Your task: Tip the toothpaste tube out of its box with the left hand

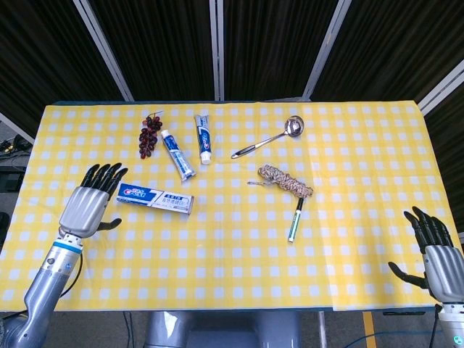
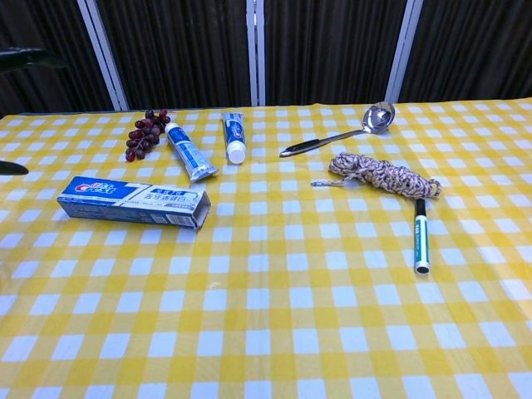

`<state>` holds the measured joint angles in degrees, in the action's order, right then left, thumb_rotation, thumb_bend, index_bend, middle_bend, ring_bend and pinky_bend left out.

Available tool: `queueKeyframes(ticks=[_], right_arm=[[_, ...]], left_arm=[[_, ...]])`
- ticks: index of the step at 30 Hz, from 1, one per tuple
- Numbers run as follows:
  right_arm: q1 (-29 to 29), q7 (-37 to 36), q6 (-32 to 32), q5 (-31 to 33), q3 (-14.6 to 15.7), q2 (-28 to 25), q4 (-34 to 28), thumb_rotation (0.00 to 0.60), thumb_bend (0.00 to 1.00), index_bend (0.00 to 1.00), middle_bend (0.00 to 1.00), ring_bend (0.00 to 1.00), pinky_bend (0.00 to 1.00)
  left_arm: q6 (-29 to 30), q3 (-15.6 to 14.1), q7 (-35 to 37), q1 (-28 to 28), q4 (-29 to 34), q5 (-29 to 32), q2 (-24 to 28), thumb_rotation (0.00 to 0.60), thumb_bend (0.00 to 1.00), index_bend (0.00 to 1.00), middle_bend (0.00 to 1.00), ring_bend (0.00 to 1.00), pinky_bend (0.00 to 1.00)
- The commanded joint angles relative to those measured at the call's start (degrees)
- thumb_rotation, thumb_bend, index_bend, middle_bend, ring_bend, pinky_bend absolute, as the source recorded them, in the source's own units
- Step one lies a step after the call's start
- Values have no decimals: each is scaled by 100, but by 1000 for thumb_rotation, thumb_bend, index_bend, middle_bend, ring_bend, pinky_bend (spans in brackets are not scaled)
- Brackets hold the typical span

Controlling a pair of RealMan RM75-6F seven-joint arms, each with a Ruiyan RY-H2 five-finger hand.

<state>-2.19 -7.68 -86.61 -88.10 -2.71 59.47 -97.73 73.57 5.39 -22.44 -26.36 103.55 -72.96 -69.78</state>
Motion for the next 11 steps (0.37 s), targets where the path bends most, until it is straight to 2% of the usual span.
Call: queueKeyframes(ticks=[1,4,11], right_arm=[[-17,106,37,-4,12,46,9,600,84,0,0,0,0],[-25,195,53,-6,19,88,12,600,85,0,0,0,0],[-69,347,170,75,18,169,35,600,84,0,0,0,0]], left_arm=[[1015,-415,339,764,-505,-466,-338,600,115,0,0,0,0],[1416,-586,372,1091,-851,-686,-544,600,111,0,0,0,0],[1787,-804,762,1592,-1345,-888,-741,600,111,0,0,0,0]])
